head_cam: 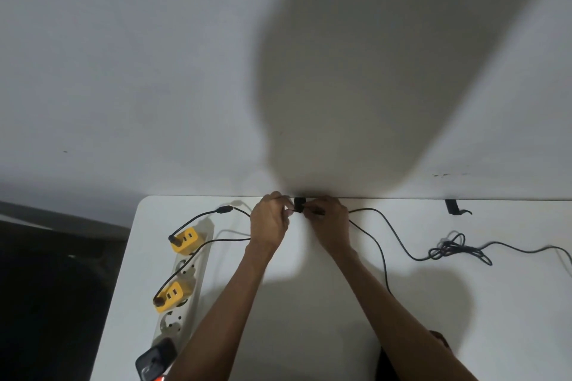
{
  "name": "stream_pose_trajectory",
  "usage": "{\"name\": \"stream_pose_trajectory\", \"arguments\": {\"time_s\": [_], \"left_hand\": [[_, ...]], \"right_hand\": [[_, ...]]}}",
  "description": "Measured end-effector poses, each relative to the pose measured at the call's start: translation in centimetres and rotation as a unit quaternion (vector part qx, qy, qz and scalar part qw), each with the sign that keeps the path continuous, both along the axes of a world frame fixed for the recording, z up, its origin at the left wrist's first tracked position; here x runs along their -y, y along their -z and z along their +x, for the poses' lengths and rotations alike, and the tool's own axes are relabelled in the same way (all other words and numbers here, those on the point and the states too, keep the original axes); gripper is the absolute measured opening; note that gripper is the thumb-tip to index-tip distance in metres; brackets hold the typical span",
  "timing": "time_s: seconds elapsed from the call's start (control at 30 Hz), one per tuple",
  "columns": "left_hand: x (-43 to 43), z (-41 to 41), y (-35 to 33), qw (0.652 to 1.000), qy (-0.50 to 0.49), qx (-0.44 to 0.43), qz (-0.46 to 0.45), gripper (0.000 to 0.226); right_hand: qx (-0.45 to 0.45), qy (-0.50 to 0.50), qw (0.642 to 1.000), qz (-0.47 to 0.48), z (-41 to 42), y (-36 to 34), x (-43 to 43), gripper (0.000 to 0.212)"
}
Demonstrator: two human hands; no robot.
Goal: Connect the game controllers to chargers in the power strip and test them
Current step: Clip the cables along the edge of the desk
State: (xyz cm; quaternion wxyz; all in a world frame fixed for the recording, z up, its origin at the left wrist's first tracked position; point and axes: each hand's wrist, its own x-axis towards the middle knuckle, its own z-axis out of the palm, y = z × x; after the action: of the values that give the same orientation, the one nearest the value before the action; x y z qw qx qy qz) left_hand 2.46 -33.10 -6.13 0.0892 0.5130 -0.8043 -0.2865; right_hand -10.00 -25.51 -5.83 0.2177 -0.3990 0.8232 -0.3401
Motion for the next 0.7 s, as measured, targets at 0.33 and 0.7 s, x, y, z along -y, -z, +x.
{"name": "stream_pose_trajectory", "arguments": {"time_s": [0.33, 0.7], "left_hand": [[0.1, -0.2, -0.1, 0.999, -0.035, 0.006, 0.02, 0.022], [-0.5, -0.9, -1.2, 0.997, -0.077, 0.012, 0.016, 0.022]], "right_hand": [[0.045, 0.195, 0.977, 0.074, 2.0, 1.6, 3.0, 0.026], [0.044, 0.183, 0.98, 0.065, 0.6, 1.1, 2.5, 0.026]]}}
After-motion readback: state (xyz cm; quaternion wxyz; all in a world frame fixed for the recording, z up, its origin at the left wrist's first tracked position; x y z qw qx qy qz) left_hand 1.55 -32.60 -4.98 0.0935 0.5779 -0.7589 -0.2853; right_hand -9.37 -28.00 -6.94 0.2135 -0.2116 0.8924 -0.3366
